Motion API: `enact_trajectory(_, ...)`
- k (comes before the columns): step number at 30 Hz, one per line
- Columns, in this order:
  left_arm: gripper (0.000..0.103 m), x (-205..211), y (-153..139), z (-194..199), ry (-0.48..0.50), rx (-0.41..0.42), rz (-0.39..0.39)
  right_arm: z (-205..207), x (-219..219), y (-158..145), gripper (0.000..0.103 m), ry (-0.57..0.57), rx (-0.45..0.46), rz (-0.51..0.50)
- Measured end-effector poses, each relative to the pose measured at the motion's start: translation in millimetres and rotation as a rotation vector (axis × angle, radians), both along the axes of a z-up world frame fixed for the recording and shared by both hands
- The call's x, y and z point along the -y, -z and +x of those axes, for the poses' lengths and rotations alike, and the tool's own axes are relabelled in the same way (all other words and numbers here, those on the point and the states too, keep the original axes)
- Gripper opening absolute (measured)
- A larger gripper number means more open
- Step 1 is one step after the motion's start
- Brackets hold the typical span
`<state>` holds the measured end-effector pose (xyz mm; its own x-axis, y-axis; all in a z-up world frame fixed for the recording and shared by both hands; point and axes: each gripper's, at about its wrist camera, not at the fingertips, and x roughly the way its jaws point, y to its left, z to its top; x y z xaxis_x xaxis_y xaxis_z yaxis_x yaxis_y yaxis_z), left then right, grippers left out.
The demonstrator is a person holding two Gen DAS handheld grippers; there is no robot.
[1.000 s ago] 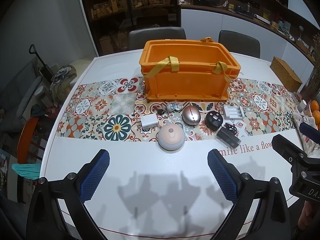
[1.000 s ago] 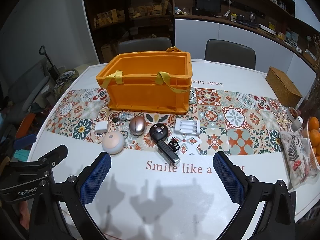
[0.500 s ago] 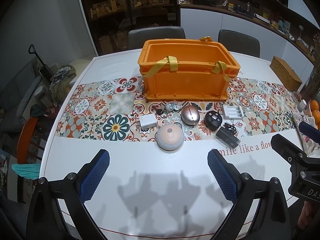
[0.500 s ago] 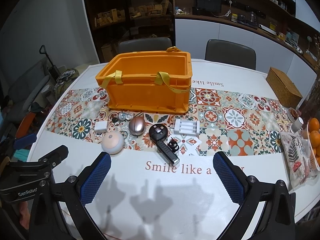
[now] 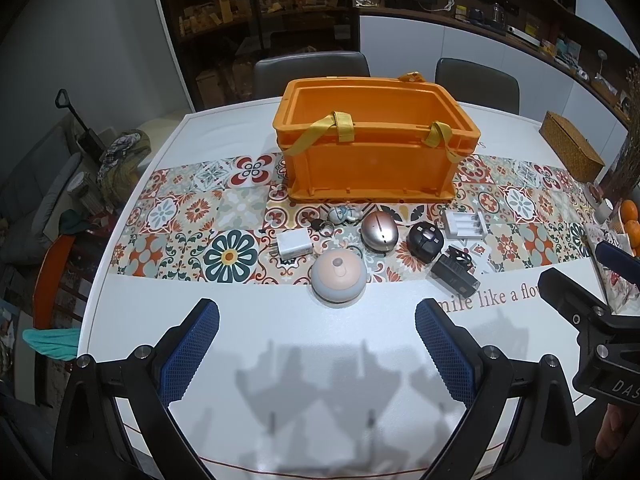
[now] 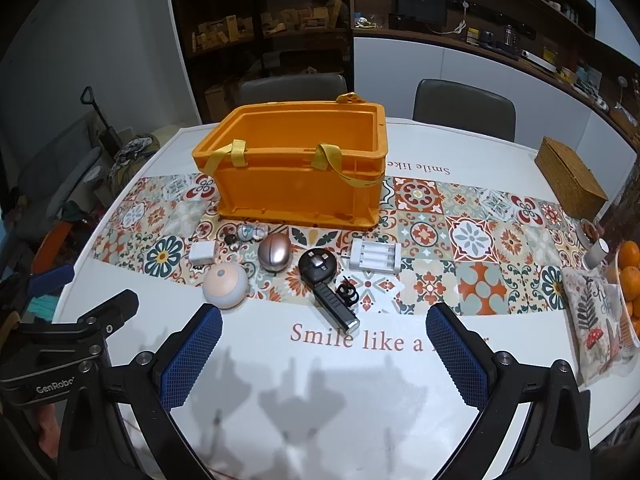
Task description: Organize rigid objects
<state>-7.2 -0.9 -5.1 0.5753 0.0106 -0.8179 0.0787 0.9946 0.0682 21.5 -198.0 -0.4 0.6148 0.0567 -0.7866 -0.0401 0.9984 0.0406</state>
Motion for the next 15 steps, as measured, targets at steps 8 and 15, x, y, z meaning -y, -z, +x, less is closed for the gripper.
enact_trajectory(8,0.1,6.0,6.7,8.9,-0.001,-0.015,0.005,1.8,-0.3,1.9,0.103,0.0,-0.006,0.0)
enact_trajectory(15,0.103,3.3,22.7,27.5,-0.018,-0.072,-0.004,17.6,2.1,16.7,0.103,-0.005,-0.056,0.013)
